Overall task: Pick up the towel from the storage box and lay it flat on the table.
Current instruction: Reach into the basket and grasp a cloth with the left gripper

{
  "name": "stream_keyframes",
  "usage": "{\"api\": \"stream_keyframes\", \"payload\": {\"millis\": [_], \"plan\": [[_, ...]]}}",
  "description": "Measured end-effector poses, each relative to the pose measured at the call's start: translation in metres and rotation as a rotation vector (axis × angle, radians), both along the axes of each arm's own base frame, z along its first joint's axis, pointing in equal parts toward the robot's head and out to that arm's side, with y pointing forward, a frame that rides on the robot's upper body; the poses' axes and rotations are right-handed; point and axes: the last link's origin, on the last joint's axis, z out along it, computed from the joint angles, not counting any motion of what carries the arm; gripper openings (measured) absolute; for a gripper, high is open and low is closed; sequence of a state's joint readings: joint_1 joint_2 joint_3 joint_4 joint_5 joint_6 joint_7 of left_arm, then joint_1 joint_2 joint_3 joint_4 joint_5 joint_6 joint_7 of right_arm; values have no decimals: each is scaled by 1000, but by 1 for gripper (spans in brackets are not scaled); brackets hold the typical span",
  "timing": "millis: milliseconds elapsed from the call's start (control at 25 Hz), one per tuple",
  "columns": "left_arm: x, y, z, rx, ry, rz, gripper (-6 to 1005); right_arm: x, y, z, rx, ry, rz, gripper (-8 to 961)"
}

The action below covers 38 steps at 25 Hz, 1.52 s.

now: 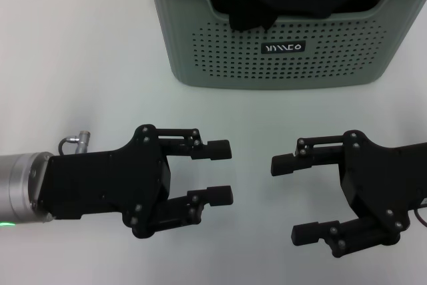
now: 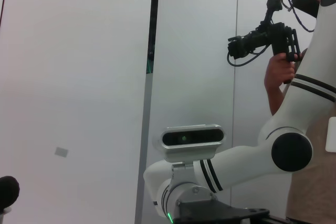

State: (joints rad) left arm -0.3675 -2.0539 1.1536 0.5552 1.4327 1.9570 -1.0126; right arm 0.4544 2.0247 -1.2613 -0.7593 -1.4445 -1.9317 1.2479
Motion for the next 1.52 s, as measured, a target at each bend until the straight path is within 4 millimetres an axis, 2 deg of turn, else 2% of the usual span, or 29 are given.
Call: {"api": "stream_keyframes", "payload": {"millis": [440,600,840,960,1080,1320,1520], "plan": [[-1,3,-1,20,8,21,465,2,-1,1,3,2,-8,724],[-2,13,1,123,-42,85,458,8,-1,3,11,-6,-33,724],[3,34,33,325,-220,174,448,21,-6,4,40,-4,-91,723],[9,49,45,397,-277,203,443,23,-7,4,41,-4,-102,723],[20,74,48,447,-280,245,438,23,-7,2,43,-5,-100,723],[33,128,37,539,-192,389,429,22,-7,-2,36,0,-93,723],[47,155,24,591,-156,443,420,22,-7,-3,32,1,-98,723]]}}
